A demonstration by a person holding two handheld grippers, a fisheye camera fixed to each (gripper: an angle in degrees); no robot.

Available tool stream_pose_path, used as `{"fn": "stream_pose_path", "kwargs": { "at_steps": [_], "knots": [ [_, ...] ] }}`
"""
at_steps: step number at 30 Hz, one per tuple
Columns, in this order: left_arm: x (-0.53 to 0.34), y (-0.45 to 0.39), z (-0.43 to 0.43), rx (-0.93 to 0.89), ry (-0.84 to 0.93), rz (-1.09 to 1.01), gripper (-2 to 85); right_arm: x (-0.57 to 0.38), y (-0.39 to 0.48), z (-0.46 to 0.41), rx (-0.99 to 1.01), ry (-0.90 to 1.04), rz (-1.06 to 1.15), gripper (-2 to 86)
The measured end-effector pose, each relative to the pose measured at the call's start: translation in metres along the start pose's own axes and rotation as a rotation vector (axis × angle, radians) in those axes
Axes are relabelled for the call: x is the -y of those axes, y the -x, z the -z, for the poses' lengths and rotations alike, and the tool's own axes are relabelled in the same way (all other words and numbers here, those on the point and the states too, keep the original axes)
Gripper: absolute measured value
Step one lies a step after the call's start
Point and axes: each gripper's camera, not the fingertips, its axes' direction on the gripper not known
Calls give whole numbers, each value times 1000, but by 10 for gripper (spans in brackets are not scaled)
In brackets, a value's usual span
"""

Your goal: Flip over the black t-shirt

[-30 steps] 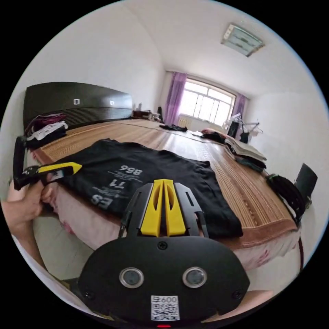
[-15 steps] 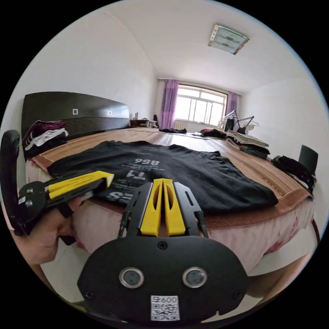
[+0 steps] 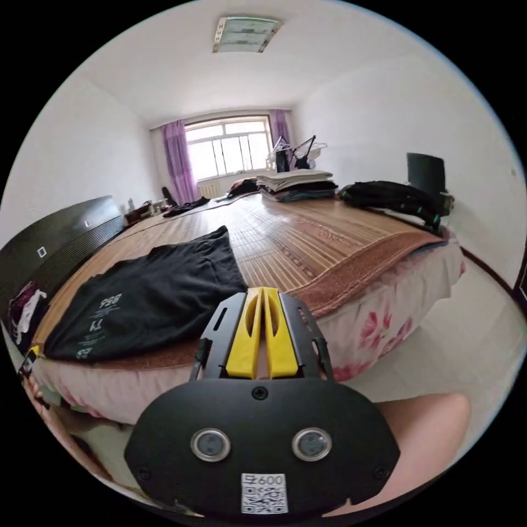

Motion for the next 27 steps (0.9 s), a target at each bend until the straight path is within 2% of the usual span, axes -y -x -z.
{"fn": "stream_pose_path", "kwargs": {
  "at_steps": [1,2,5,10,14,21,27],
  "knots": [
    [11,8,9,-48,23,11,94,21,-22,-5,81,51,-3,16],
    [22,19,16,-110,46,41,104,40,-41,-11,138,92,-10,65],
    [42,39,24,-307,73,67,111,83,-86,-26,232,191,-48,124],
    [64,38,22,-449,162,74,105,123,-124,-36,423,234,-19,101],
    [82,22,16,-548,216,84,98,143,-128,-52,399,286,65,72],
    [111,-12,31,-564,206,82,41,174,-135,-61,314,302,122,14],
    [133,-37,54,-509,234,103,7,188,-117,-66,213,269,315,-7]
  ]
}}
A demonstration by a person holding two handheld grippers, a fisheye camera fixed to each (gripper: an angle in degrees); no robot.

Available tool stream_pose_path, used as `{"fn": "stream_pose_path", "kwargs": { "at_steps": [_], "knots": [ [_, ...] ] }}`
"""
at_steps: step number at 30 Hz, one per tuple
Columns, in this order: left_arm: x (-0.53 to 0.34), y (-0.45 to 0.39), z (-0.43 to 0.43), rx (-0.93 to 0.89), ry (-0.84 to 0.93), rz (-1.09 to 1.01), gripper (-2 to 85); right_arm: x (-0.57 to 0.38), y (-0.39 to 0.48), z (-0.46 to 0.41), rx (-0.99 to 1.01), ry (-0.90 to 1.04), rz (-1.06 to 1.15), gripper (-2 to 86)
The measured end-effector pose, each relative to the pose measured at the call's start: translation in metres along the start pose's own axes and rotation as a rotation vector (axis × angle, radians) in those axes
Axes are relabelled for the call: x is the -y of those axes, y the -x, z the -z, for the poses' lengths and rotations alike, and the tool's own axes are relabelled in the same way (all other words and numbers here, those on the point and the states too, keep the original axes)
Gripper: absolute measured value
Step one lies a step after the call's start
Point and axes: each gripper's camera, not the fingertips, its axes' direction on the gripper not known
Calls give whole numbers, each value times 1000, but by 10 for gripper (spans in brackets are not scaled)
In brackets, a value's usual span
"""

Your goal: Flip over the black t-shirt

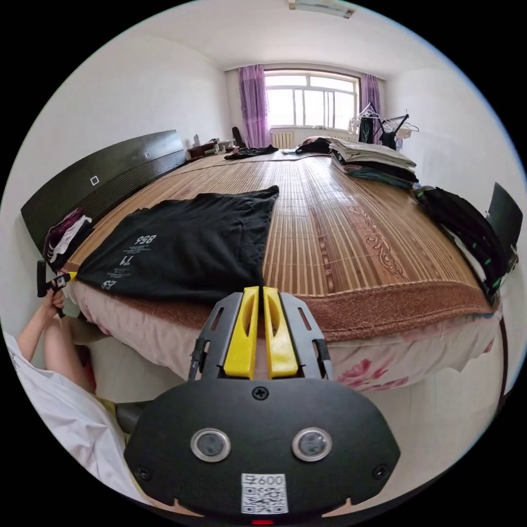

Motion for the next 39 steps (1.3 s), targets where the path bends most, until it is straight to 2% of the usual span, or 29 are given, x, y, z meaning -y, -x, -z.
{"fn": "stream_pose_path", "kwargs": {
  "at_steps": [3,11,15,18,21,23,26,32,39],
  "knots": [
    [9,-19,16,58,42,-18,4,11,-5,-5,-36,5,7,-8],
    [35,-82,38,-11,114,-100,1,29,-28,-28,-29,-3,-42,-9],
    [42,-100,48,-34,113,-100,2,33,-36,-43,-28,-17,-67,-9],
    [45,-111,63,-118,57,-92,3,33,-46,-55,-16,-35,-111,-9],
    [48,-119,83,-146,8,-75,7,31,-36,-55,-75,-97,-31,-8],
    [52,-130,96,-102,47,-108,13,27,-16,-46,-231,-210,57,-8],
    [58,-156,106,-55,98,-199,33,32,9,-49,-315,-249,179,-6],
    [76,-201,101,-37,95,-330,69,53,48,-82,-154,-302,307,13],
    [103,-184,112,-121,73,-246,33,81,106,-142,108,-291,481,70]
  ]
}}
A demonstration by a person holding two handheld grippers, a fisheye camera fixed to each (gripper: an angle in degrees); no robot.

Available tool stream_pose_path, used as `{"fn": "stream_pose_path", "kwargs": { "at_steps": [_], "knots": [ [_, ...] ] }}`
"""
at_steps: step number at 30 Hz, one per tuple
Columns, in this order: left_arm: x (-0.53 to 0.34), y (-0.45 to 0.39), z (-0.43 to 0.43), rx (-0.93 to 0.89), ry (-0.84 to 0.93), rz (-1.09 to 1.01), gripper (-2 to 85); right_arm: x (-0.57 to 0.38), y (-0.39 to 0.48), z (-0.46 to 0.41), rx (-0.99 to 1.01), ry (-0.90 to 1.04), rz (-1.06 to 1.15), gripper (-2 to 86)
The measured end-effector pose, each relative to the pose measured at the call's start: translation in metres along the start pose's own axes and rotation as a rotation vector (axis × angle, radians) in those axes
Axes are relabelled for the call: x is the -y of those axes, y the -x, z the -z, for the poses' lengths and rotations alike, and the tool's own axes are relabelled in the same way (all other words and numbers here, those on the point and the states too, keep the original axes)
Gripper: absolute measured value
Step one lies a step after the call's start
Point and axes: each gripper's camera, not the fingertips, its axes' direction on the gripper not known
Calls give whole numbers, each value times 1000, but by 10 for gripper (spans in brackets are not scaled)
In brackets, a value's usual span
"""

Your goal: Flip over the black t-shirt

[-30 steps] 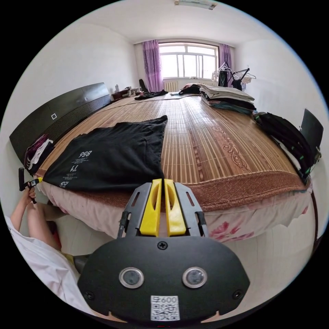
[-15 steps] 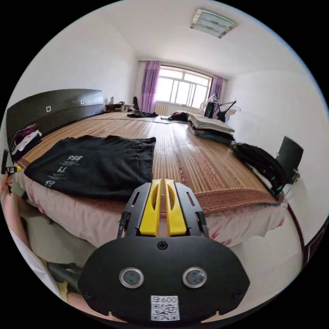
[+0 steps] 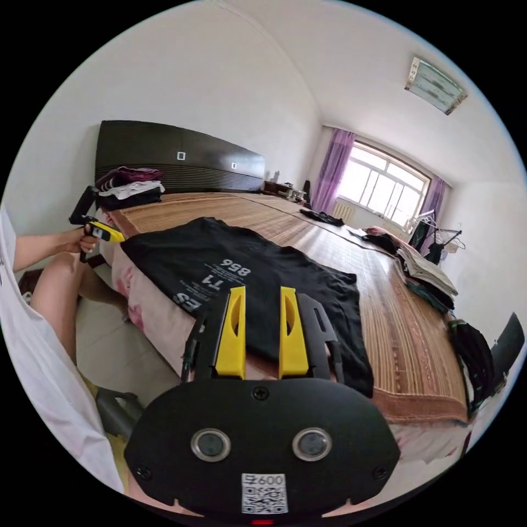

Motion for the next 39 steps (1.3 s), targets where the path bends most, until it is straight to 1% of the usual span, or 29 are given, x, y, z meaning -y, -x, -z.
{"fn": "stream_pose_path", "kwargs": {
  "at_steps": [5,7,9,11,16,21,27,33,37,39],
  "knots": [
    [4,22,29,-26,-17,48,14,21,70,-82,116,2,221,79],
    [4,27,41,-10,-30,61,17,28,87,-108,169,-6,257,81],
    [4,34,56,6,-78,79,26,37,98,-129,229,-22,270,82],
    [7,45,73,-29,-115,91,52,46,108,-154,288,-41,305,86],
    [17,69,85,-71,-92,95,65,60,110,-203,339,-50,378,96],
    [22,101,88,-93,-39,127,39,71,93,-247,334,-52,400,97],
    [7,144,113,-77,-72,156,14,79,66,-304,329,-44,416,97],
    [-23,196,132,-120,-142,222,9,96,72,-362,298,-69,511,92],
    [-54,234,140,-174,-221,282,8,94,90,-406,186,-71,647,75],
    [-70,253,141,-222,-270,326,8,94,90,-425,130,-62,659,53]
  ]
}}
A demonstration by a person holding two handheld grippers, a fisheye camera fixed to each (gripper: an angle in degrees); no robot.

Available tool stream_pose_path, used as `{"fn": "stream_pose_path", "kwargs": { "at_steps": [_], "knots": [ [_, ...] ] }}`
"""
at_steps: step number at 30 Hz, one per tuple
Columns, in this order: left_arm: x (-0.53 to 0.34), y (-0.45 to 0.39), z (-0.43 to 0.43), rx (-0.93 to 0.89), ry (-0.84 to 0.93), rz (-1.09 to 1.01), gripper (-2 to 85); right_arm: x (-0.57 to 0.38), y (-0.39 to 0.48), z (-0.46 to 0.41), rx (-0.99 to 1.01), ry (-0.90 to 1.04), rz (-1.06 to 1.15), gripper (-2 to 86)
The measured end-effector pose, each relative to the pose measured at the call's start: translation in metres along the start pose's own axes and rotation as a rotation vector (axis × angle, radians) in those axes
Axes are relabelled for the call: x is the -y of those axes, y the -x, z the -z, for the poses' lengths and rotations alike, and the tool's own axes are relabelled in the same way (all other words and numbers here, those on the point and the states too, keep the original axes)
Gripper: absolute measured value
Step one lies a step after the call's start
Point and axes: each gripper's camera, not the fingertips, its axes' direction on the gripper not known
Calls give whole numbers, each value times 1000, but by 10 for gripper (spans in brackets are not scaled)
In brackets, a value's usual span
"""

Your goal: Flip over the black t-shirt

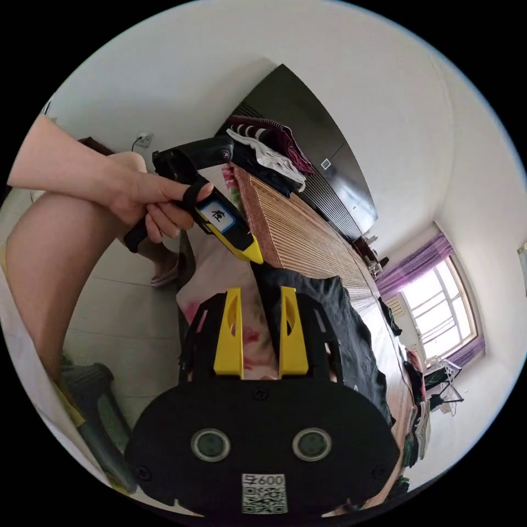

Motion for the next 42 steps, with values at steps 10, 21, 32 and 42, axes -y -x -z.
{"fn": "stream_pose_path", "kwargs": {
  "at_steps": [10,21,32,42],
  "knots": [
    [-60,73,34,149,9,-74,6,-28,-62,-75,-40,27,-87,-8],
    [-221,27,-76,1004,443,-1371,86,-51,-105,-135,-46,14,-87,-9],
    [-352,197,-102,1162,599,-1835,36,-77,-117,-181,-113,-35,-3,-8],
    [-409,299,-79,1219,605,-1754,54,-83,-116,-216,-120,33,43,-8]
  ]
}}
